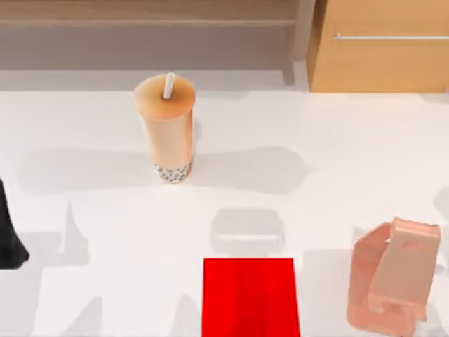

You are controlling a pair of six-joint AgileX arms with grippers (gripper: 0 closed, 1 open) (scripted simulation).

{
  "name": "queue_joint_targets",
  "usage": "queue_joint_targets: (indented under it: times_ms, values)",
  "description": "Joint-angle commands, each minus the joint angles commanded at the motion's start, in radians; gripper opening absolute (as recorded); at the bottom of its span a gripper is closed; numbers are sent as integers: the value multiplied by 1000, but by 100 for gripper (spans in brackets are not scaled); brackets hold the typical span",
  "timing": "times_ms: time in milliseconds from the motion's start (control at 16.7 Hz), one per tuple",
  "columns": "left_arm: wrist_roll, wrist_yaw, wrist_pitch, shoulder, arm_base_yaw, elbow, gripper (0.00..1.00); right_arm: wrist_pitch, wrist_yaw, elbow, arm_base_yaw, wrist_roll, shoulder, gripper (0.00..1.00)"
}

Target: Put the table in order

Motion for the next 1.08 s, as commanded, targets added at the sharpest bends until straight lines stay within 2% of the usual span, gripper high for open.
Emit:
queue_joint_targets:
  times_ms: [240, 660, 960, 1080]
  values:
    - [0, 0, 0, 0, 0, 0, 100, 69, 0, -45, -2, 3, 36, 100]
    - [0, 0, 0, 0, 0, 0, 100, 389, 0, -213, -1, 5, 173, 100]
    - [0, 0, 0, 0, 0, 0, 100, 410, 0, -227, 0, 5, 185, 100]
    - [0, 0, 0, 0, 0, 0, 100, 410, 0, -227, 0, 5, 185, 85]
